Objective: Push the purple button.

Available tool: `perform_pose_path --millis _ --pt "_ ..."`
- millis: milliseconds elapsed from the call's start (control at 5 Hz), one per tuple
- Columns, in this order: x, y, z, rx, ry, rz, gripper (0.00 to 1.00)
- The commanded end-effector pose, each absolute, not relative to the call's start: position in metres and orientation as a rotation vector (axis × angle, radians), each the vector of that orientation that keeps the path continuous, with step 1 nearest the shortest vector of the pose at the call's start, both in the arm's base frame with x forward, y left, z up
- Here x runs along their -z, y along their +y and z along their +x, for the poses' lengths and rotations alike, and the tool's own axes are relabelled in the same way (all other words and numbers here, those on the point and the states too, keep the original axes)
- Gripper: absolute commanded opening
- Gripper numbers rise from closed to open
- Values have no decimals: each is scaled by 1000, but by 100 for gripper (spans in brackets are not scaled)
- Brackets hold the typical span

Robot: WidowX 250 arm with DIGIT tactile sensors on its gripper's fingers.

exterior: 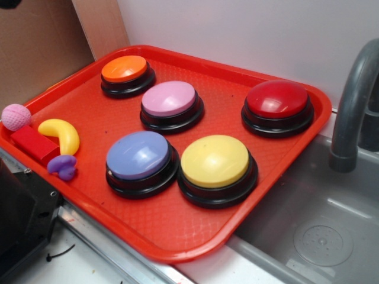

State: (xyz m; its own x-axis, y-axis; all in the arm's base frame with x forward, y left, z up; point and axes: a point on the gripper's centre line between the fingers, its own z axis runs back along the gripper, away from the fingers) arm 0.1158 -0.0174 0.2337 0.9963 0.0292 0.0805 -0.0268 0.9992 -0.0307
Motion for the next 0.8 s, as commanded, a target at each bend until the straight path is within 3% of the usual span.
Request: perform_pose_path --millis 0,200,400,600 --pt "-234 -17 116 -28 -81 -30 100" --pt "-184 -47 151 222 -8 -14 100" --pt "-135 -81 168 451 -43 23 100" --pt "-107 -95 173 577 -69 40 100"
